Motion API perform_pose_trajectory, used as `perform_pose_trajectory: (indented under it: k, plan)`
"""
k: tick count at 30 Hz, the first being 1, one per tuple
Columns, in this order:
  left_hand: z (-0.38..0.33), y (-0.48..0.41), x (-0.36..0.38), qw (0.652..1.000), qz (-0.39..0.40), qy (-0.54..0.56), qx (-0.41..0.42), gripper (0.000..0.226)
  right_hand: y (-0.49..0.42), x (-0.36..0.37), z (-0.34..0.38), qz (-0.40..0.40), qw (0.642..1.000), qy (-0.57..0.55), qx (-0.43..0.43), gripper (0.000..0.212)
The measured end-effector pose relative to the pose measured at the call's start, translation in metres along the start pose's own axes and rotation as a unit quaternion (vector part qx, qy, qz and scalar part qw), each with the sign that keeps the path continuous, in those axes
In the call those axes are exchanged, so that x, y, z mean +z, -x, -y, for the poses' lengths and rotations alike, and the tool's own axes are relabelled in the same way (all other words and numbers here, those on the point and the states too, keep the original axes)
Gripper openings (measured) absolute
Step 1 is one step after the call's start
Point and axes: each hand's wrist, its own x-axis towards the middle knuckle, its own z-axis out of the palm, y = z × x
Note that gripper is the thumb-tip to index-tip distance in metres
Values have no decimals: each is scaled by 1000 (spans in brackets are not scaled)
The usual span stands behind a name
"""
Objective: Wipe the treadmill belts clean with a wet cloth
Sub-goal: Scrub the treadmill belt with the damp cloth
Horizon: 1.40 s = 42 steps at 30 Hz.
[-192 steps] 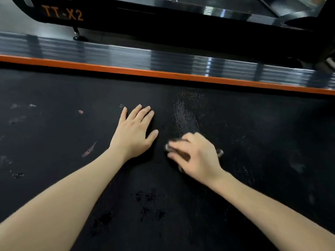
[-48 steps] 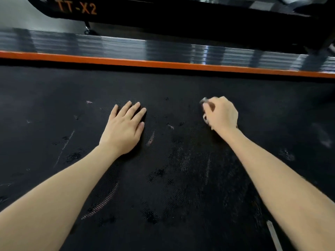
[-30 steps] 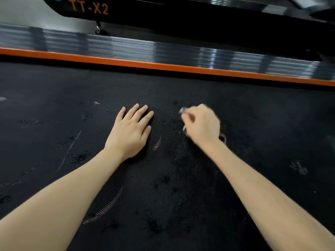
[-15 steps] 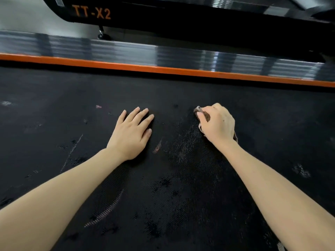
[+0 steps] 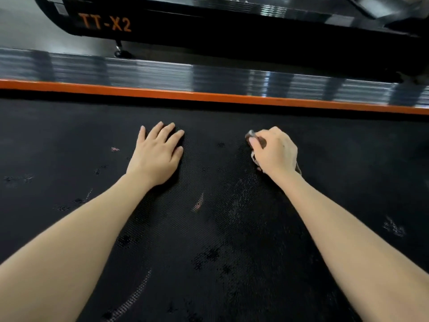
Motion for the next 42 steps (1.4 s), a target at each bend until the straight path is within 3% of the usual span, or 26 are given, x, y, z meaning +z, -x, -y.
perform_pose_trajectory:
  k: [3, 5, 8, 10, 11, 13, 15, 16, 18, 22, 25, 27, 30, 32, 34, 39, 42]
  plan:
    - [1, 0, 3, 1000, -2, 4, 3, 48, -1, 4, 21, 3, 1000, -5, 20, 25]
    - [2, -1, 3, 1000, -4, 7, 7, 47, 29, 2, 38, 11, 995, -63, -75, 23]
    - [3, 0, 1, 1000, -5, 7, 3, 55, 79, -8, 51, 63, 961, -150, -225, 28]
    - [4, 1, 2, 1000, -8, 8, 0, 61, 63, -9, 38, 71, 956, -130, -254, 29]
    - [4, 1, 3, 1000, -12, 9, 3, 62, 43, -6, 26, 48, 968, -93, -227, 28]
    - [5, 0, 4, 1000, -14, 10, 6, 68, -8, 0, -7, 5, 997, -17, -79, 26]
    - [4, -1, 4, 1000, -9, 5, 3, 73, -51, 4, -29, -5, 995, 20, 102, 31]
    - [3, -2, 4, 1000, -7, 0, 0, 72, -62, 9, -25, -10, 989, 28, 144, 34]
    - [2, -2, 4, 1000, -2, -1, -4, 67, -63, 21, 10, -14, 991, 36, 128, 36]
    - [3, -2, 3, 1000, -5, 2, 1, 74, -14, 39, 97, 16, 993, -58, -100, 29]
    - [5, 0, 3, 1000, -8, 7, 3, 76, -10, 36, 87, 19, 980, -74, -183, 24]
    - [5, 0, 3, 1000, -8, 11, 3, 76, -31, 34, 57, 2, 991, -20, -135, 26]
    - [4, -1, 5, 1000, -6, 9, 0, 76, -69, 30, 15, -18, 997, 38, 64, 32]
    - [3, -1, 4, 1000, -12, 10, 0, 76, -80, 32, 16, -29, 988, 58, 137, 34]
    - [2, -1, 5, 1000, -9, 9, -1, 76, -80, 37, 36, -29, 990, 61, 127, 34]
    - [5, 0, 4, 1000, -2, 9, 0, 78, -63, 51, 83, 12, 995, 0, -100, 31]
    - [5, 1, 5, 1000, -8, 12, 4, 77, -78, 38, 35, 11, 997, 69, -15, 32]
